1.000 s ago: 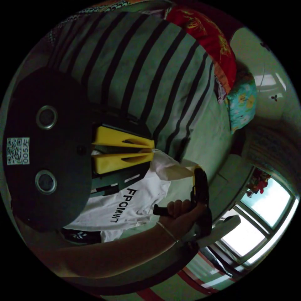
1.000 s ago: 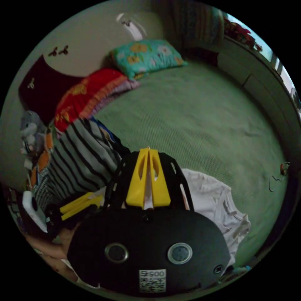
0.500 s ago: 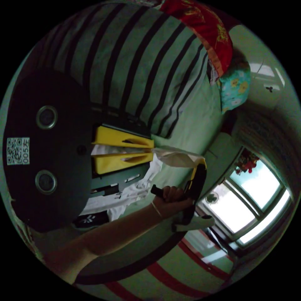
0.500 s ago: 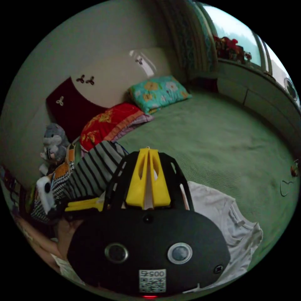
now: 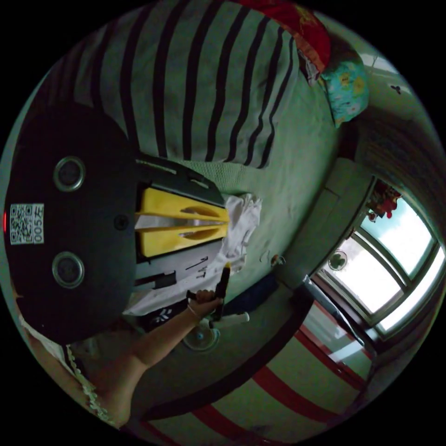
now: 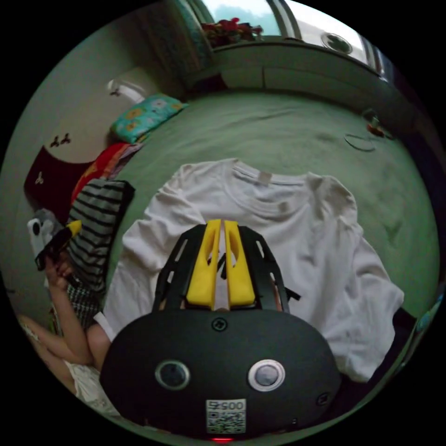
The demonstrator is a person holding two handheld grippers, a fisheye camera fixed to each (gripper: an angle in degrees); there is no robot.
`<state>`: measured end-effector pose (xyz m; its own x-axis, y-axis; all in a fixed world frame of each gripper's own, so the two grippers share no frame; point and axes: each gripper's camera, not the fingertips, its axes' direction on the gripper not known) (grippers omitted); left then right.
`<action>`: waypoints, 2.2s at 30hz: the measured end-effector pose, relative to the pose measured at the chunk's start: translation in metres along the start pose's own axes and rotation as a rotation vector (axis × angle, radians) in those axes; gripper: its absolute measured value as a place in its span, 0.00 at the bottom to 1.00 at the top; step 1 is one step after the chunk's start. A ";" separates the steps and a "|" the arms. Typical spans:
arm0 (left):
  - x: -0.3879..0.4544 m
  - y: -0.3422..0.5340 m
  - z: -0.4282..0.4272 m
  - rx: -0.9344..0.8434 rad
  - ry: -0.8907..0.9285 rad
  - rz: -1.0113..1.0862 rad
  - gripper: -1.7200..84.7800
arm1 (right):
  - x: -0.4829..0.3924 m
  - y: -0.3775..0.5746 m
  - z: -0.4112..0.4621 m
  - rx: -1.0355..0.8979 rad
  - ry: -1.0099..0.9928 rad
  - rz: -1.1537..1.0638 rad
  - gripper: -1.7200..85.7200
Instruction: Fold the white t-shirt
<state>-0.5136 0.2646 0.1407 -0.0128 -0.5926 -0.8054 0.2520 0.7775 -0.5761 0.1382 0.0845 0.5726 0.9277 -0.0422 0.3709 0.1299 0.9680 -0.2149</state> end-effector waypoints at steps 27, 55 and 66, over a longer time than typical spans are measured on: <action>-0.011 -0.068 0.139 -0.368 -0.266 -0.002 0.03 | -0.116 -0.159 0.155 -0.071 0.026 -0.175 0.01; -0.006 -0.089 0.174 -0.259 -0.259 -0.083 0.01 | -0.140 -0.197 0.178 -0.150 -0.051 -0.108 0.08; 0.007 -0.090 0.230 -0.365 -0.275 -0.052 0.01 | -0.172 -0.135 0.182 -0.087 0.073 -0.306 0.10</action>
<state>-0.3143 0.1419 0.2186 0.2533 -0.6281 -0.7357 -0.1006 0.7393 -0.6658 -0.1026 0.0062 0.7022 0.8631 -0.3489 0.3652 0.4335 0.8827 -0.1812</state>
